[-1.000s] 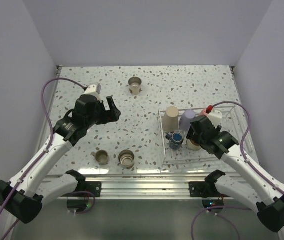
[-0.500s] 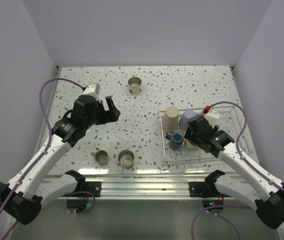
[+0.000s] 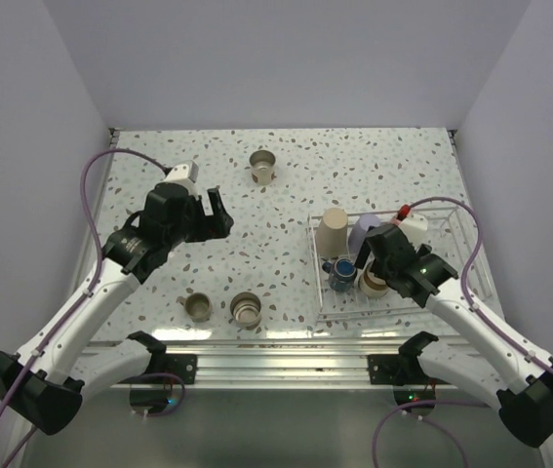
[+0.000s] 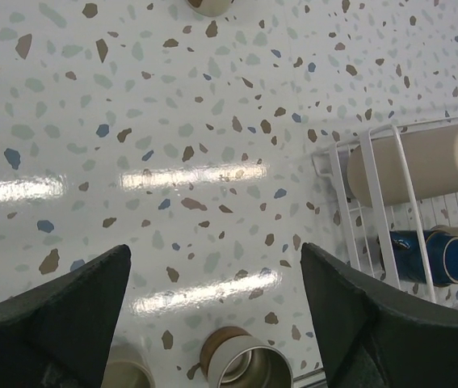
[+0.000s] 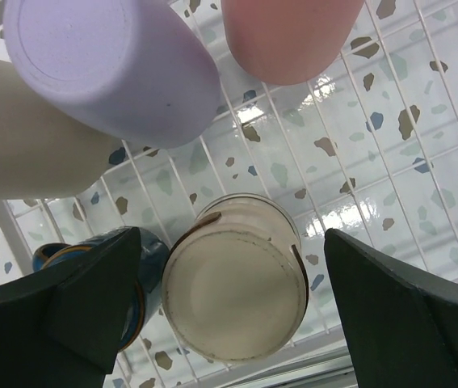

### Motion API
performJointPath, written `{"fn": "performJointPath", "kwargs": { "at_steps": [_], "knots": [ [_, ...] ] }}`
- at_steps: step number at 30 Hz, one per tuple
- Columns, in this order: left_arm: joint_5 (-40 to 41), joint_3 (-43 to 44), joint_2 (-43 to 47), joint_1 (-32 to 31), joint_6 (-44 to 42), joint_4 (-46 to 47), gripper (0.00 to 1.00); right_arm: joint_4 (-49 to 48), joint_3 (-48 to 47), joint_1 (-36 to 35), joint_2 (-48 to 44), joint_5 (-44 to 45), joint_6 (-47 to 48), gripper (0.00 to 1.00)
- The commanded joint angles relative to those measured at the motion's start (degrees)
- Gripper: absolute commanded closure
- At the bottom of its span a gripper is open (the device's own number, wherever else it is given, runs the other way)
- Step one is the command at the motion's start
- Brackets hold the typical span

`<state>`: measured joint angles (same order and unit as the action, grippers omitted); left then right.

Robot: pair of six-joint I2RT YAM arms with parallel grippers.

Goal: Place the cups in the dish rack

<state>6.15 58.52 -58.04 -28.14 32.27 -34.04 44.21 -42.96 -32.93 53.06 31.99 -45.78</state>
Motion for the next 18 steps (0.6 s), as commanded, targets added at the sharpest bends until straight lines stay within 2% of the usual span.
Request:
{"fn": "performJointPath", "kwargs": {
  "at_steps": [1,6,12,18],
  "knots": [
    [-0.79,3.00,-0.23,0.19,-3.18,-1.73,0.12,1.75,-4.41,0.14,-2.60,2.20,-0.10,0.01],
    [-8.93,1.95,-2.33,-0.07,-6.78,-3.74,0.16,7.46,-12.31,0.14,-6.12,4.75,1.30,0.01],
    [-14.67,-2.88,-1.82,-3.23,-7.05,-6.12,0.24,15.55,-23.30,0.14,-7.53,4.76,2.01,0.01],
    [-14.24,-7.71,-2.08,-7.63,-4.16,-8.23,0.27,20.83,-28.93,0.14,-9.72,4.75,1.57,0.01]
  ]
}}
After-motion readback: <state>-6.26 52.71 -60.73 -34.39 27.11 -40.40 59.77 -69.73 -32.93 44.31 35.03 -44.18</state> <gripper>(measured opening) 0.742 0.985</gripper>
